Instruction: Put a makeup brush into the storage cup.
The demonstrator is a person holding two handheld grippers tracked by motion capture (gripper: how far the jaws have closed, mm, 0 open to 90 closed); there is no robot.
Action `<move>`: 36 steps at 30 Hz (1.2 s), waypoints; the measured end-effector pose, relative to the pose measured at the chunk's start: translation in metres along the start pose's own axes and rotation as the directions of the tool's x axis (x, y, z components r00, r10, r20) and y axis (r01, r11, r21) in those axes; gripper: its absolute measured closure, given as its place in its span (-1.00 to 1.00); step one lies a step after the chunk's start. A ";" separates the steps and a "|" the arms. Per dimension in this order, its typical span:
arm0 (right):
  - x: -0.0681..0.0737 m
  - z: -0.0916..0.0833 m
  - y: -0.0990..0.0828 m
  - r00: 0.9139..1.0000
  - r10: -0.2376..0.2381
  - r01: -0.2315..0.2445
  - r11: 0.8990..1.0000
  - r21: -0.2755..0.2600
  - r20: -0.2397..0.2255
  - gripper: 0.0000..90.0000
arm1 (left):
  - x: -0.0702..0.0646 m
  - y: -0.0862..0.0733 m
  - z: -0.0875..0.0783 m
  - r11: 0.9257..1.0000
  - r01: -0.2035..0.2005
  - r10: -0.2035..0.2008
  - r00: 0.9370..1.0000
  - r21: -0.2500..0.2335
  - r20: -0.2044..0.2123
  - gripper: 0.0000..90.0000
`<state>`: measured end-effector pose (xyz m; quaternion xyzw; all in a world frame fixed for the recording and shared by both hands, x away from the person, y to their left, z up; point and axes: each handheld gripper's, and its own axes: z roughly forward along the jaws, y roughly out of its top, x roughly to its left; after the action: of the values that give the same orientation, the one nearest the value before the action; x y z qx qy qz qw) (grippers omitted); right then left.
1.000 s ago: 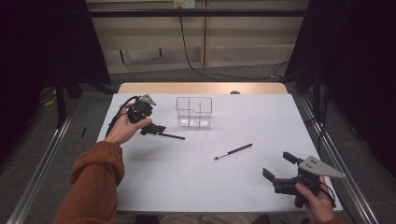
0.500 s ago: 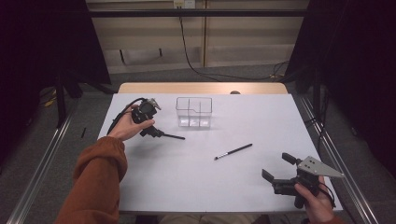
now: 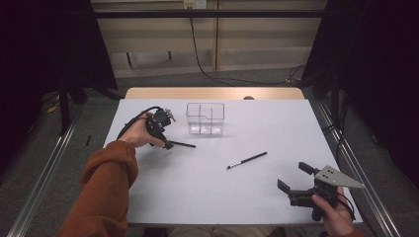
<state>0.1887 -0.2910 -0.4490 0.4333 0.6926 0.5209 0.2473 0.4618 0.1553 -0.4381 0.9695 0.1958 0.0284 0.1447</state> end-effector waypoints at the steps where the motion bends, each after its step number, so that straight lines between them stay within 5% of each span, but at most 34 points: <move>1: 0.000 0.000 0.000 1.000 0.003 -0.003 1.000 0.000 0.000 -1.00 | 0.000 0.000 0.002 1.000 -0.004 0.004 1.000 0.008 0.000 -0.46; 5: 0.000 0.000 0.000 1.000 0.005 -0.005 1.000 0.000 0.000 -1.00 | -0.001 0.001 0.008 1.000 -0.004 0.004 1.000 0.027 -0.005 -0.27; 7: 0.000 0.000 0.000 1.000 0.004 -0.004 1.000 -0.001 0.000 -1.00 | 0.001 0.003 0.010 0.997 -0.039 0.040 0.999 0.062 -0.015 -0.20; 17: 0.000 0.000 -0.001 1.000 0.001 -0.001 1.000 0.002 -0.001 -1.00 | 0.009 0.001 0.015 0.999 0.011 -0.014 0.998 0.046 0.054 -0.08; 22: -0.001 -0.001 -0.001 1.000 0.006 -0.006 1.000 0.001 0.000 -1.00 | 0.008 0.002 0.017 0.998 0.039 -0.041 0.998 0.044 0.037 0.02; 24: 0.000 -0.001 -0.001 1.000 0.004 -0.004 1.000 0.002 -0.001 -1.00 | 0.010 0.004 0.015 0.997 0.008 -0.012 0.999 0.077 0.043 0.07; 25: 0.000 -0.001 -0.001 1.000 0.003 -0.003 1.000 0.004 -0.001 -1.00 | 0.009 0.004 0.016 0.998 0.042 -0.044 0.998 0.057 0.037 0.10; 28: 0.000 -0.001 -0.002 1.000 0.003 -0.003 1.000 0.006 -0.001 -1.00 | 0.010 0.006 0.015 0.996 0.020 -0.023 0.999 0.087 0.037 0.18; 36: 0.000 -0.002 -0.002 1.000 0.003 -0.003 1.000 0.011 0.000 -1.00 | 0.005 0.012 0.015 0.993 -0.010 0.003 0.998 0.121 0.058 0.77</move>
<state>0.1868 -0.2922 -0.4503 0.4356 0.6947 0.5176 0.2443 0.4724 0.1431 -0.4486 0.9776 0.1896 -0.0109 0.0911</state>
